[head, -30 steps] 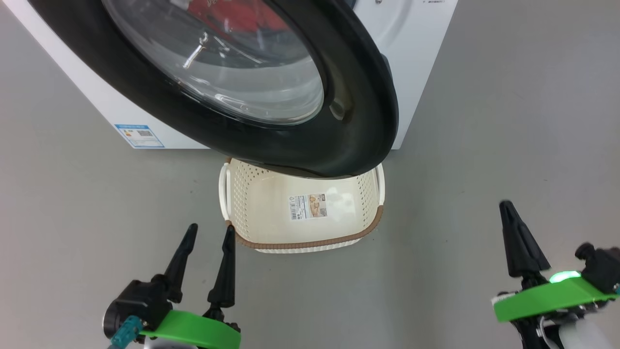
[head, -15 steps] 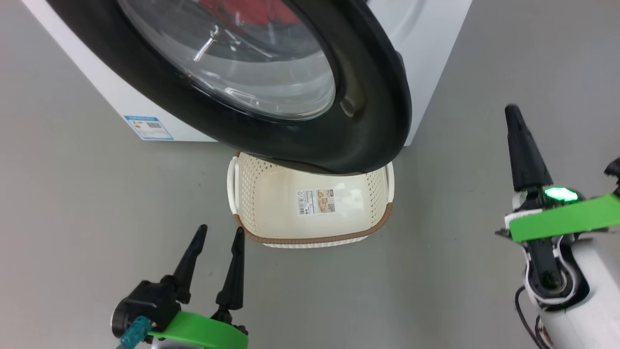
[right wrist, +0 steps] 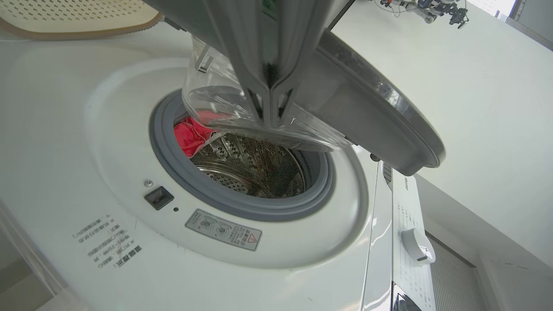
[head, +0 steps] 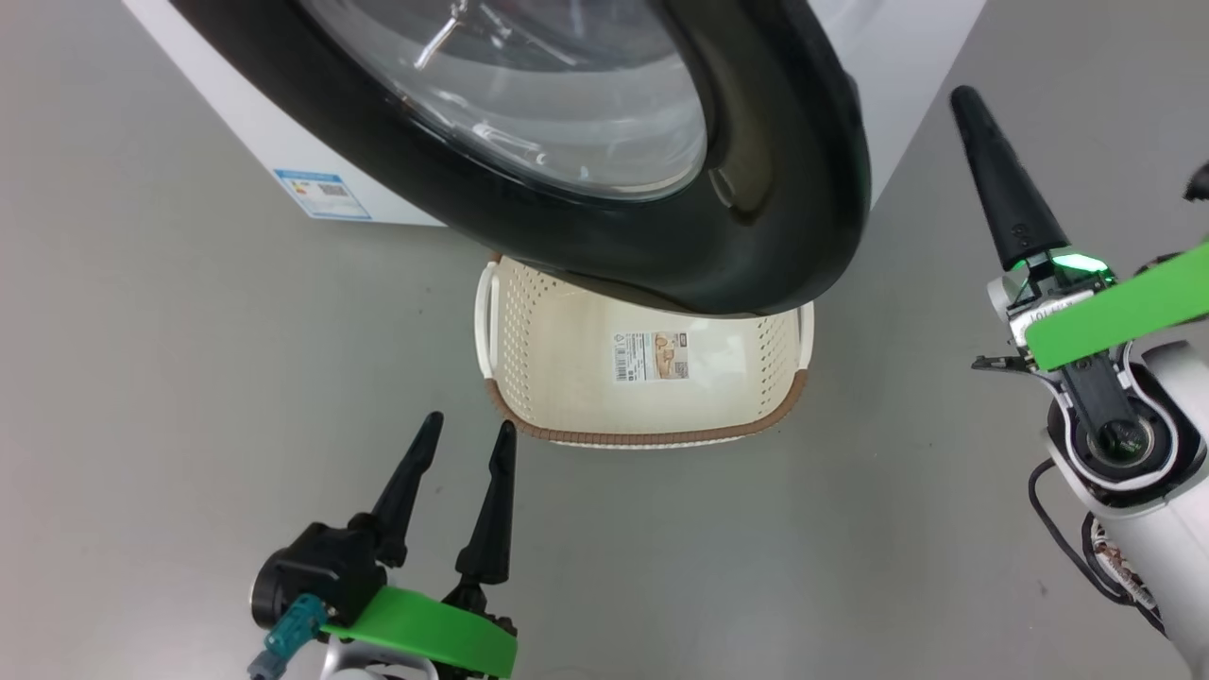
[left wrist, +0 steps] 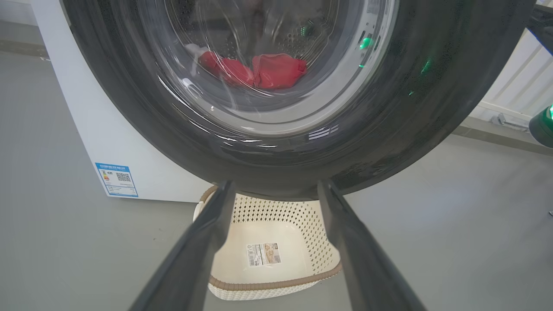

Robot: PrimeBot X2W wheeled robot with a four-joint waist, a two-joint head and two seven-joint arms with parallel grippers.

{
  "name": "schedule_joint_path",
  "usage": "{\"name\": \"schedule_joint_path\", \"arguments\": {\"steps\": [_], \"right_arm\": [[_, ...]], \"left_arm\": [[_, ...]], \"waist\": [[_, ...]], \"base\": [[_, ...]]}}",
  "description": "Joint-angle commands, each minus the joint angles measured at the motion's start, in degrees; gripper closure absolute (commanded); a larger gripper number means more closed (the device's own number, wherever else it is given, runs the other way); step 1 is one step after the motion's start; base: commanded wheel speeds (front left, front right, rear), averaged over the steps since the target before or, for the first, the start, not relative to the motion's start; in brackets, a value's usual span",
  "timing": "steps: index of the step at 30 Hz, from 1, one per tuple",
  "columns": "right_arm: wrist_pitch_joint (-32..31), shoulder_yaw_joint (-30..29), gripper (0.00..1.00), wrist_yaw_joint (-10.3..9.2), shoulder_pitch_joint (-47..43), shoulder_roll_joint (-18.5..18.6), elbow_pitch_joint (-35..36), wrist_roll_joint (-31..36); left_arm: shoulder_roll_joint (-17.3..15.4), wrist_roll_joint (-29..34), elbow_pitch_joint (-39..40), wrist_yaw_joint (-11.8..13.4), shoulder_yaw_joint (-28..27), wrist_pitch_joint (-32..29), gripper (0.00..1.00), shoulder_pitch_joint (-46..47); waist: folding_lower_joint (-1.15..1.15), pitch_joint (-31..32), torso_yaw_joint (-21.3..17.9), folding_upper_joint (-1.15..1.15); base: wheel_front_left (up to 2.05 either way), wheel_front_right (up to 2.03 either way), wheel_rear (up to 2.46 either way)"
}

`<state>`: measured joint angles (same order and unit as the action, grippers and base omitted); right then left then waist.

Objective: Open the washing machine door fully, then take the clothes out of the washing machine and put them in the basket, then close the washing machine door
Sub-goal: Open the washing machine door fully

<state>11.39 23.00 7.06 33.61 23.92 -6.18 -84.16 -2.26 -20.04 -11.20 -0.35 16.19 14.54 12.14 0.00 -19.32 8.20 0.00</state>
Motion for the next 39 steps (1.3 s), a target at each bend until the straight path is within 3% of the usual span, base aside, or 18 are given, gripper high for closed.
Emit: {"name": "schedule_joint_path", "arguments": {"steps": [1, 10, 15, 25, 39], "right_arm": [[-1.7, 1.1, 1.0, 0.43, 0.9, 0.7, 1.8, -2.5], [-22.1, -4.0, 1.0, 0.43, 3.3, 0.3, -2.1, -18.7], [-32.6, -9.2, 1.0, 0.43, 4.1, -1.7, -5.4, -22.3], [-46.2, -14.3, 1.0, 0.43, 4.0, -5.4, -9.2, -20.8], [-53.0, -17.4, 1.0, 0.43, 0.7, -10.2, -9.0, -15.2]], "left_arm": [[-0.6, -0.7, 1.6, 0.5, -1.4, 0.5, 0.0, 1.2], [-0.6, -1.7, 2.1, 1.2, -0.2, 0.5, 0.0, 2.3], [-0.6, -2.2, 2.4, 1.6, 0.6, 0.5, 0.0, 2.8], [-0.6, -3.0, 2.4, 2.0, 1.4, 0.5, 0.0, 2.9], [-0.6, -3.3, 1.9, 1.8, 1.3, 0.5, 0.0, 1.4]], "waist": [[0.0, -0.8, 0.8, 0.0], [0.0, -2.9, 1.8, 0.0], [0.0, -3.6, 2.2, 0.0], [0.0, -3.3, 2.9, 0.0], [0.0, 0.0, 3.5, 0.0]], "base": [[0.0, 0.0, 0.0], [0.0, 0.0, 0.0], [0.0, 0.0, 0.0], [0.0, 0.0, 0.0], [0.0, 0.0, 0.0]]}}
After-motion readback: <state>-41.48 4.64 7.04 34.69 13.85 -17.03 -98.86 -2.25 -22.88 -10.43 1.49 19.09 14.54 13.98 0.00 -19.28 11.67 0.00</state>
